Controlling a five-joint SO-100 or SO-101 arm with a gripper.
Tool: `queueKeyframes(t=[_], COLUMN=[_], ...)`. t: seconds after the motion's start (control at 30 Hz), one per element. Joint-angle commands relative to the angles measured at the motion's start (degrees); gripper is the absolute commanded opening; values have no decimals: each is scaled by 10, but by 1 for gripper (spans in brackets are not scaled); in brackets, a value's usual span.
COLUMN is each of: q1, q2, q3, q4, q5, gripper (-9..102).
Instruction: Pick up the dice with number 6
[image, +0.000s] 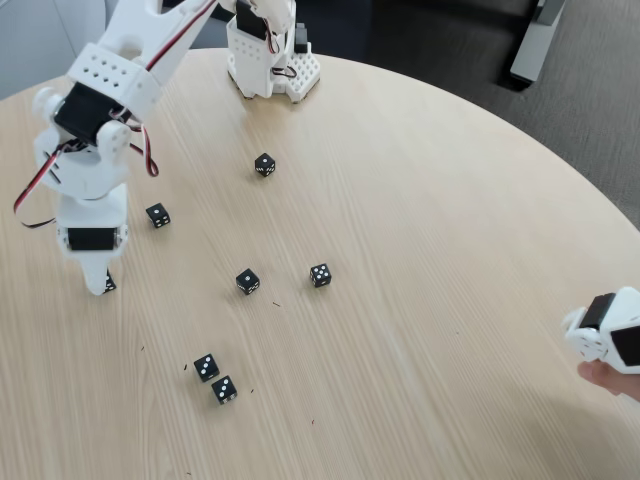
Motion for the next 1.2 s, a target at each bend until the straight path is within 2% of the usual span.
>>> queueKeyframes(t=[0.0,0.23,0.4,0.6,1.17], q1=[0,-1,-2,-2,-2], q2=[6,6,5,5,-44], q3=[-11,-11,-11,-11,-9], q4=[-5,-6,0,1,-6], q5=[-6,-40,-123,-176,-189], gripper=[7,3,10,16,17])
